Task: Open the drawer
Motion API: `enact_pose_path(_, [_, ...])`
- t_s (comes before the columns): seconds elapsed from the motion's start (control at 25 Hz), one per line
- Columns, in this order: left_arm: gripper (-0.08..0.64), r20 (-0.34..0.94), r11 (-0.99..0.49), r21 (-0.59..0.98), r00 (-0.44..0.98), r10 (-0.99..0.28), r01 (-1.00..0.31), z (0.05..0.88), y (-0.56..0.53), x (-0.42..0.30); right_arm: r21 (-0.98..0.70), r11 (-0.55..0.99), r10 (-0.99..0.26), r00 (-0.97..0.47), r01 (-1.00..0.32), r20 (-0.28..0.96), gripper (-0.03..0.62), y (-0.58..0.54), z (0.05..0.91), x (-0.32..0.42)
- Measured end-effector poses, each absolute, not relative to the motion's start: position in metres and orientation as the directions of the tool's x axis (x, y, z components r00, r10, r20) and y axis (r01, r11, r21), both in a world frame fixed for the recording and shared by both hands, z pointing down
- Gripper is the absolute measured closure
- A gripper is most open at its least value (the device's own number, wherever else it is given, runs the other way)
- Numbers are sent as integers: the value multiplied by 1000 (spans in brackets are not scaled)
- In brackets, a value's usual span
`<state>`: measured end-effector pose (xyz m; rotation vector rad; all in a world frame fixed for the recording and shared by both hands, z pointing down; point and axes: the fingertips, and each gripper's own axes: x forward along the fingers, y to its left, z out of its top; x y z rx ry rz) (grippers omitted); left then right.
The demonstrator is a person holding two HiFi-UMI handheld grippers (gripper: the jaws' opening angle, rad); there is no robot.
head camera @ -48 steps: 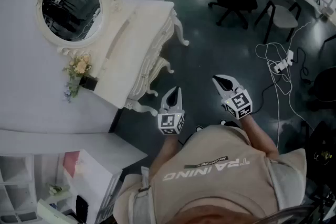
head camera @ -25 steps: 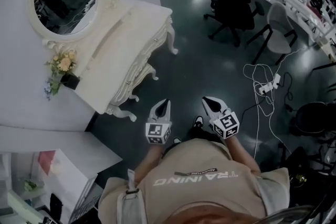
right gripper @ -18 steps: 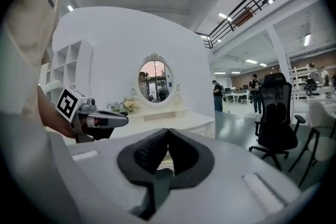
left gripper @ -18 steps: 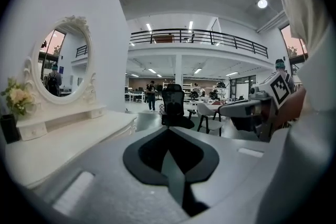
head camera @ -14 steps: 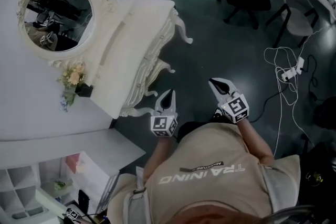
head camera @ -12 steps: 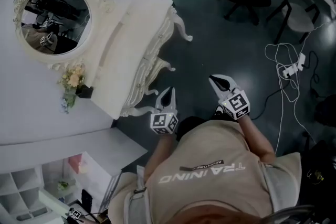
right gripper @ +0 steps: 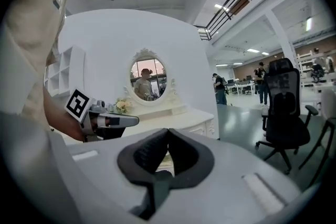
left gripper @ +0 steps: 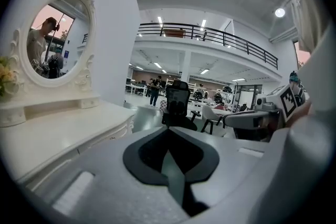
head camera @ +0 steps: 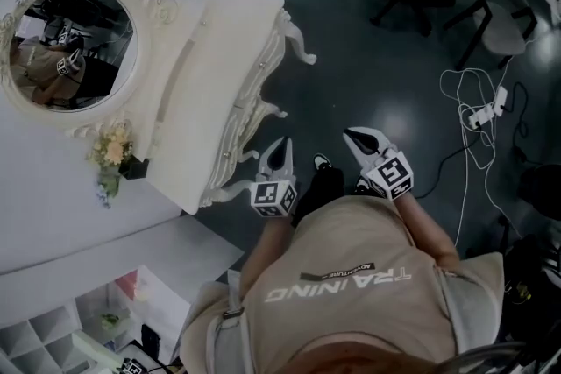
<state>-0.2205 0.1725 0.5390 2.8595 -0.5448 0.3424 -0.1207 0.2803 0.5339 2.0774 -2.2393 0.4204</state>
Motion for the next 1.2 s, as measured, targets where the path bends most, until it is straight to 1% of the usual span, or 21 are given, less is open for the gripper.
enact_pose_path(0.36, [554, 244, -923, 212, 932, -269, -321, 549, 90, -179, -60, 58, -949, -73, -997, 305, 589, 184, 518, -100])
enact_pose_path(0.44, [554, 247, -922, 229, 935, -255, -312, 558, 77, -173, -73, 60, -941, -81, -996, 330, 590, 169, 526, -101])
enact_pose_path(0.56, [554, 269, -929, 216, 933, -239, -301, 575, 49, -160, -124, 65, -928, -106, -990, 356, 589, 143, 539, -102])
enact_pose_path(0.72, [554, 319, -917, 227, 915, -248, -328, 593, 19, -150, -157, 97, -911, -151, -983, 384, 589, 116, 553, -95])
enact_pose_path(0.84, [554, 345, -913, 208, 900, -267, -351, 600, 0, -132, -177, 117, -909, -177, -977, 377, 589, 96, 560, -68])
enact_pose_path(1.04, [554, 392, -902, 158, 864, -316, -402, 598, -26, -80, -188, 176, -910, -233, -966, 343, 589, 56, 562, -2])
enact_pose_path(1.2, [554, 417, -868, 192, 839, -350, -458, 594, -37, -27, -199, 246, -908, -297, -949, 295, 589, 14, 559, 60])
